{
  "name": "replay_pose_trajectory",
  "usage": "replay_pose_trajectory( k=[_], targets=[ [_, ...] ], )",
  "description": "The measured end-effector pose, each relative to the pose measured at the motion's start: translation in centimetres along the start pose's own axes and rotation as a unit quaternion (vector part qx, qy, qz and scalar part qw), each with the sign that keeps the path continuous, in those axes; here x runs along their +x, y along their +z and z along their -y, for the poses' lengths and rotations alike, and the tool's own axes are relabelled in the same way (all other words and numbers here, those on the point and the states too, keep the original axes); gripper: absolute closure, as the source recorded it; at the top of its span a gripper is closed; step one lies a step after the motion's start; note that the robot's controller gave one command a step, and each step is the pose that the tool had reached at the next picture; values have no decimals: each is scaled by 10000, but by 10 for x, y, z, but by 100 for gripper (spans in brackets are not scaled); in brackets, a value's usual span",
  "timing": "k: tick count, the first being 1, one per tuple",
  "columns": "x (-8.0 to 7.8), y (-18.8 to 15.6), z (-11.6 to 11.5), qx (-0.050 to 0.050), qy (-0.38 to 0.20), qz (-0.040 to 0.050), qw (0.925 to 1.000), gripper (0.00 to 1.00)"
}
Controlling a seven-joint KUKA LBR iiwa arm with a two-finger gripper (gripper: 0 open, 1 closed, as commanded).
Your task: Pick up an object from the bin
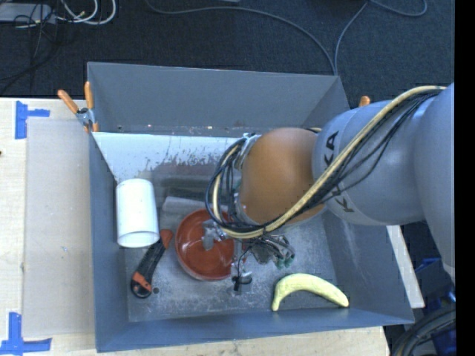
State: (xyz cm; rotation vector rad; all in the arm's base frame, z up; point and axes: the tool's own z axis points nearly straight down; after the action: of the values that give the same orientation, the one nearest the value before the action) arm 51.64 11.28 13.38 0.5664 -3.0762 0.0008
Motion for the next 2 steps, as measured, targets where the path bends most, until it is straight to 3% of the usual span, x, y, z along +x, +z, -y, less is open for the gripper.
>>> replay_pose_trajectory(
  k=[1,2],
  targets=[
    [-5,-81,2,4,149,18,9999,0],
    [-24,-69,9,11,87,66,9999,0]
  ],
)
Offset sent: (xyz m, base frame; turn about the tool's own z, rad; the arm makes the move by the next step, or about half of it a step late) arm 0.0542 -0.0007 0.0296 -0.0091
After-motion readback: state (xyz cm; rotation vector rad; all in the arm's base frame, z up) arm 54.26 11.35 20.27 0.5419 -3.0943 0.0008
